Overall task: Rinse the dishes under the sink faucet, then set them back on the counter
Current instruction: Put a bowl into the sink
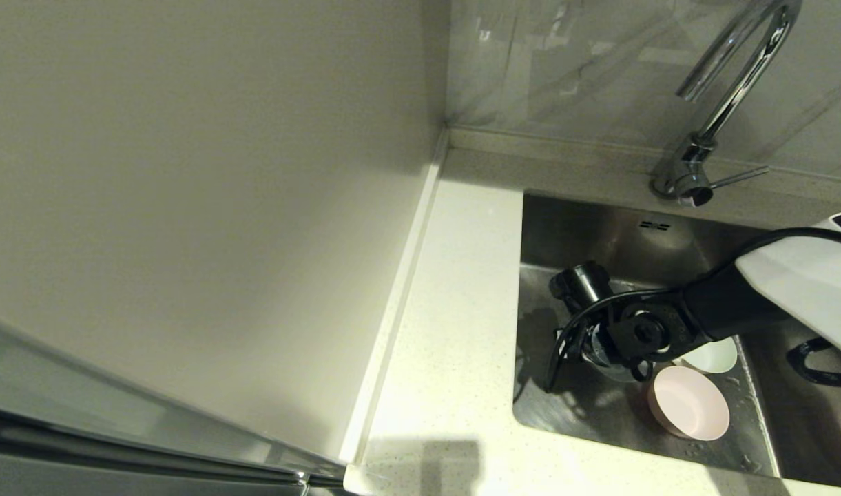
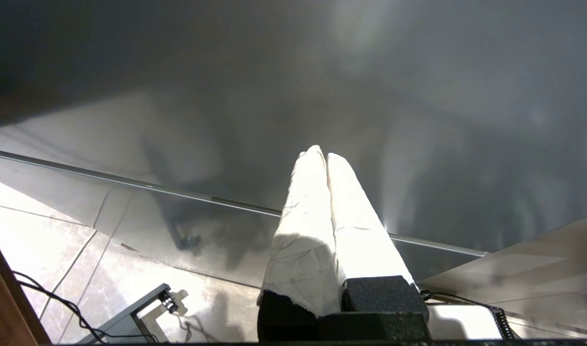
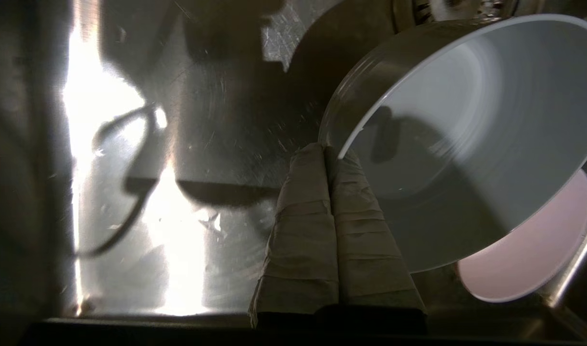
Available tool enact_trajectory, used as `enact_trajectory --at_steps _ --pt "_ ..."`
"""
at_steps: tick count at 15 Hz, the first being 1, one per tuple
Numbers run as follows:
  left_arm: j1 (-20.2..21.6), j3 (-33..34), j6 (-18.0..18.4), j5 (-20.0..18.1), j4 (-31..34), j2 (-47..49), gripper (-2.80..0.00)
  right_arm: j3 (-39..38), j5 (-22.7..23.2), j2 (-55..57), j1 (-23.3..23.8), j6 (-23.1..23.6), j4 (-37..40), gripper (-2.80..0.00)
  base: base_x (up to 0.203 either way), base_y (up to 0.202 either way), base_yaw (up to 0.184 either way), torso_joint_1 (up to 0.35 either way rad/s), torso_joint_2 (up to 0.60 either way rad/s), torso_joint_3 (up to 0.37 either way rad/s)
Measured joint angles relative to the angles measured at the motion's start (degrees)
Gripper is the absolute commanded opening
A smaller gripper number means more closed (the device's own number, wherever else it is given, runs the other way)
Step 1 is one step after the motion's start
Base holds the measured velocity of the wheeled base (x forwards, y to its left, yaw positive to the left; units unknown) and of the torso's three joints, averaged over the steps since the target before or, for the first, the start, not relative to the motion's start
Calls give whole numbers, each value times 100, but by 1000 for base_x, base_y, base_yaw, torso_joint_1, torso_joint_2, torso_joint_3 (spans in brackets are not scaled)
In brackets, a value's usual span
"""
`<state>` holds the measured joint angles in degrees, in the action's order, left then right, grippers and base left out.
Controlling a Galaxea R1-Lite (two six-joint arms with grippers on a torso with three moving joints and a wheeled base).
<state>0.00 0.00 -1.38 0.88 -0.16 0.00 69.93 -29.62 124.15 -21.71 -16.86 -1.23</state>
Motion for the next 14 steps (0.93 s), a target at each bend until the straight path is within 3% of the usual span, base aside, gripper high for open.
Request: enact_trajectory --at_steps 14 --pt "-2 0 1 -2 0 0 -280 54 -52 641 -15 -8 -162 -280 0 0 0 0 0 0"
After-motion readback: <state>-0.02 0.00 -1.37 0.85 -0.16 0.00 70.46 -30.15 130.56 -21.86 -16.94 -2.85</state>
